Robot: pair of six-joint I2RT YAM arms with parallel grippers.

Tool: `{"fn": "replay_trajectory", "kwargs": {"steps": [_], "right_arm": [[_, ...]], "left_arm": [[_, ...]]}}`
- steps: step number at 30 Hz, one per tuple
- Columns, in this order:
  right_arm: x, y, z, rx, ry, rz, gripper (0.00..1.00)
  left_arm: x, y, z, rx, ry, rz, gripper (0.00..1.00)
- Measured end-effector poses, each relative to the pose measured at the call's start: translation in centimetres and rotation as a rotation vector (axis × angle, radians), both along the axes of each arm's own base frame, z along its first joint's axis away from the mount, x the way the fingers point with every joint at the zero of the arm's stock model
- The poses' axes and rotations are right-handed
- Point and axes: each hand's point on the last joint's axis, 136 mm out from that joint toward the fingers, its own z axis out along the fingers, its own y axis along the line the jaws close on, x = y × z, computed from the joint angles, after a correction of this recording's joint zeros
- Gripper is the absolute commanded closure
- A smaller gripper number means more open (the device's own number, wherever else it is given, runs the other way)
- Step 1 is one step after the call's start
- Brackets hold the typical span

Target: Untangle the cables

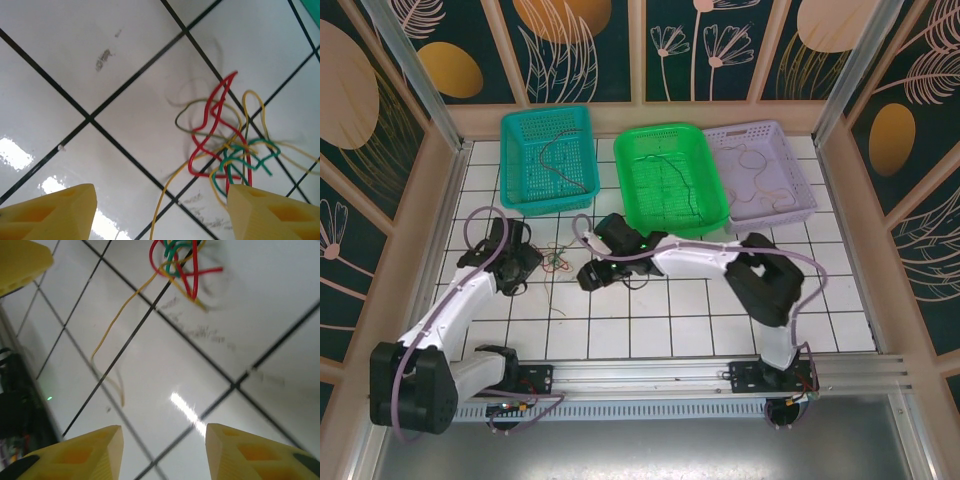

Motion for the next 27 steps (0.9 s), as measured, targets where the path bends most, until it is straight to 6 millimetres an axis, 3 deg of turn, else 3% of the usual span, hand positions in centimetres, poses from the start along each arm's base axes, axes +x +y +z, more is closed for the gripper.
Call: {"fn": "replay_trajectory", "kwargs": {"steps": [8,14,18,23,27], "right_arm": [[3.8,4.0,-1.9,-0.025,-0.138,0.062,0.54],[5.4,6.3,-1.2,-0.001,-0.185,0.088,0.7],[5.4,6.3,-1.8,-0.016,-0.175,0.091,0.79],[5.2,5.9,-2.7,-0.041,-0.157,0.093,0.78],[5.1,6.0,-2.6,-0.037,-0.15,0.093,0.9]], "left_arm": [[1.8,-0.8,-2.5,-0.08,0.041,0.004,0.29],[3.2,-1.4,-2.8,-0.106,0.034,-0.001,0.31],[4.0,-1.7,-2.5,-0.121,0.012,-0.008,0.33],[4.4,-1.7,-2.6,-0.122,0.007,-0.008,0.34],[4.7,-1.8,-2.3,-0.123,-0.003,-0.009,0.36]]}}
